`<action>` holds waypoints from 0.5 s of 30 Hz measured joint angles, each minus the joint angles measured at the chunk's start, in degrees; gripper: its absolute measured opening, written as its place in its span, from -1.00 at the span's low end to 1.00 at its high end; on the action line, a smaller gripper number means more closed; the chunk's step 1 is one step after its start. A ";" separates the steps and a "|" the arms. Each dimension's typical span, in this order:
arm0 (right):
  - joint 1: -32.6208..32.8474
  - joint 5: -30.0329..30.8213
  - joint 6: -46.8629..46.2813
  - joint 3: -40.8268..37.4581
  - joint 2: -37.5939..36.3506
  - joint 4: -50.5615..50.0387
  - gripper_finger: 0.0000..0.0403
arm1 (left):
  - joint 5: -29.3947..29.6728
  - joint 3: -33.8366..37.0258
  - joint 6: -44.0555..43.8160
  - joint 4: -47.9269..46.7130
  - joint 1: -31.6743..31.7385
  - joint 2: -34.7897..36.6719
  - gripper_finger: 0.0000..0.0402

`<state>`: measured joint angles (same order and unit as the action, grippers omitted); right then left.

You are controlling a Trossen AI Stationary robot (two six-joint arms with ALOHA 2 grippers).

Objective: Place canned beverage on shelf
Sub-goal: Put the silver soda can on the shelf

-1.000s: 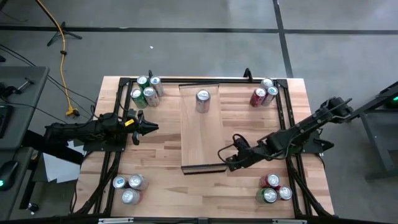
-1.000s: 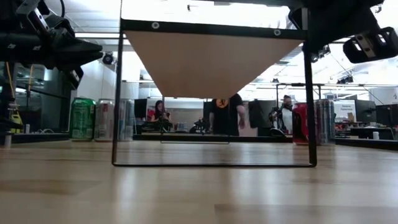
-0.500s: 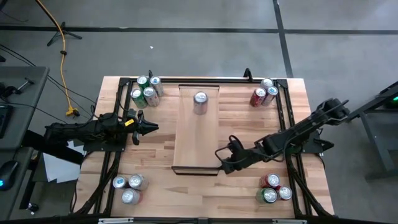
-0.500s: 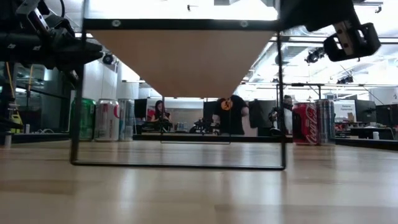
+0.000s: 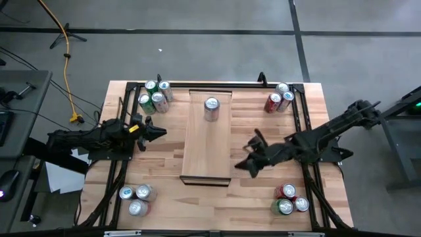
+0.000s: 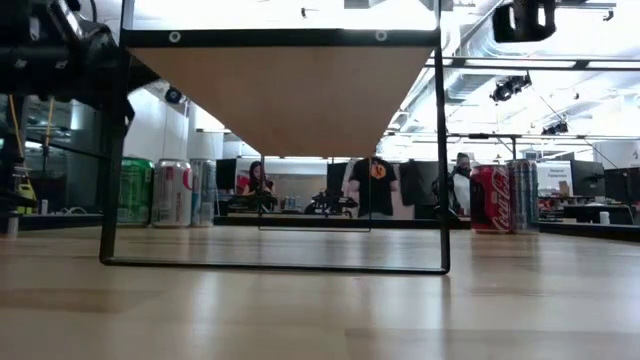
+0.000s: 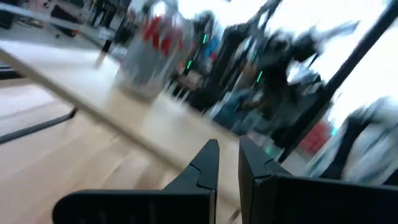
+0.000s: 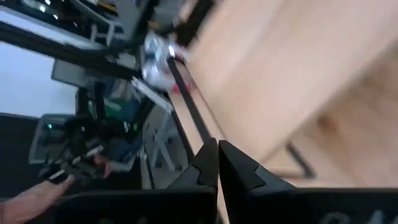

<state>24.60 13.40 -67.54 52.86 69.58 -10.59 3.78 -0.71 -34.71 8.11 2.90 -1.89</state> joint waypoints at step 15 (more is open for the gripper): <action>-15.50 -7.09 24.85 0.00 -3.80 13.03 -0.81 | 0.11 -26.98 11.57 -10.27 -0.77 -18.40 -1.00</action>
<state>9.10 6.32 -42.69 52.86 65.78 2.44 3.89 -27.69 -23.14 -2.16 2.13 -20.29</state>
